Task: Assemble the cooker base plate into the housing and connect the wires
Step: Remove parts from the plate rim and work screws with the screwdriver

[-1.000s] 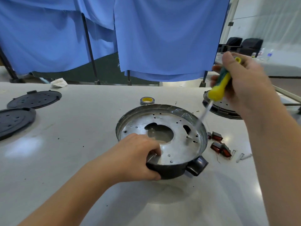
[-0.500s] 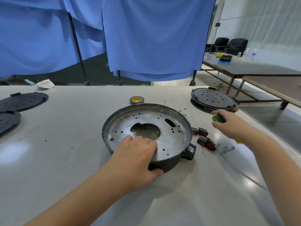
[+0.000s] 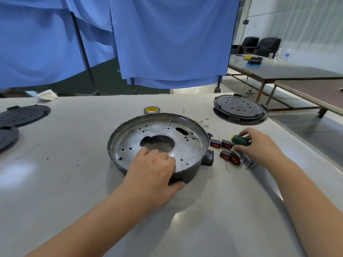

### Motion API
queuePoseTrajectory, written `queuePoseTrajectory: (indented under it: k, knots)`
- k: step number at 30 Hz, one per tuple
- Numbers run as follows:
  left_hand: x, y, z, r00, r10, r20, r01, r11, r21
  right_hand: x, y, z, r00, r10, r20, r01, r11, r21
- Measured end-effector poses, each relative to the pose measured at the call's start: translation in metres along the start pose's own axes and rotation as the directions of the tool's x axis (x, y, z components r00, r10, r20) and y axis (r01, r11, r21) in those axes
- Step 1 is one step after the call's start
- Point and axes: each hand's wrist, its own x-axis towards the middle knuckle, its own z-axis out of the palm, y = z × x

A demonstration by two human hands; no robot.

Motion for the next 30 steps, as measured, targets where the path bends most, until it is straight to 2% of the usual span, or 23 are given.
queuePoseTrajectory:
  k: [4,6,10,14,19,23,26,30]
  knots:
    - [0.004,-0.013,-0.009,0.996,0.075,0.047,-0.071,0.995,-0.072,-0.006,0.002,-0.009,0.997,-0.079,0.018,0.077,0.993,0.093]
    - [0.005,-0.025,-0.014,0.985,0.140,0.102,-0.127,0.984,-0.127,-0.008,0.002,-0.017,0.991,-0.130,0.022,0.128,0.989,0.074]
    - [0.000,-0.050,-0.020,0.967,0.144,0.208,-0.091,0.965,-0.245,-0.012,0.001,-0.025,0.976,-0.169,0.135,0.173,0.985,-0.015]
    - [-0.001,-0.074,-0.022,0.929,0.072,0.363,0.008,0.977,-0.214,-0.011,-0.003,-0.021,0.971,-0.179,0.160,0.199,0.973,-0.119]
    - [0.006,-0.081,-0.023,0.920,0.034,0.392,0.033,0.986,-0.163,-0.012,-0.005,-0.020,0.971,-0.168,0.171,0.200,0.961,-0.193]
    - [0.004,-0.077,-0.022,0.913,0.029,0.406,0.049,0.982,-0.180,-0.014,-0.005,-0.020,0.970,-0.163,0.180,0.193,0.968,-0.163]
    - [0.001,-0.071,-0.021,0.899,0.013,0.438,0.047,0.991,-0.126,-0.016,-0.005,-0.019,0.973,-0.146,0.177,0.171,0.976,-0.137]
    - [-0.003,-0.050,-0.022,0.895,-0.031,0.445,0.059,0.997,-0.049,-0.015,-0.008,-0.019,0.983,-0.161,0.094,0.166,0.985,-0.051]
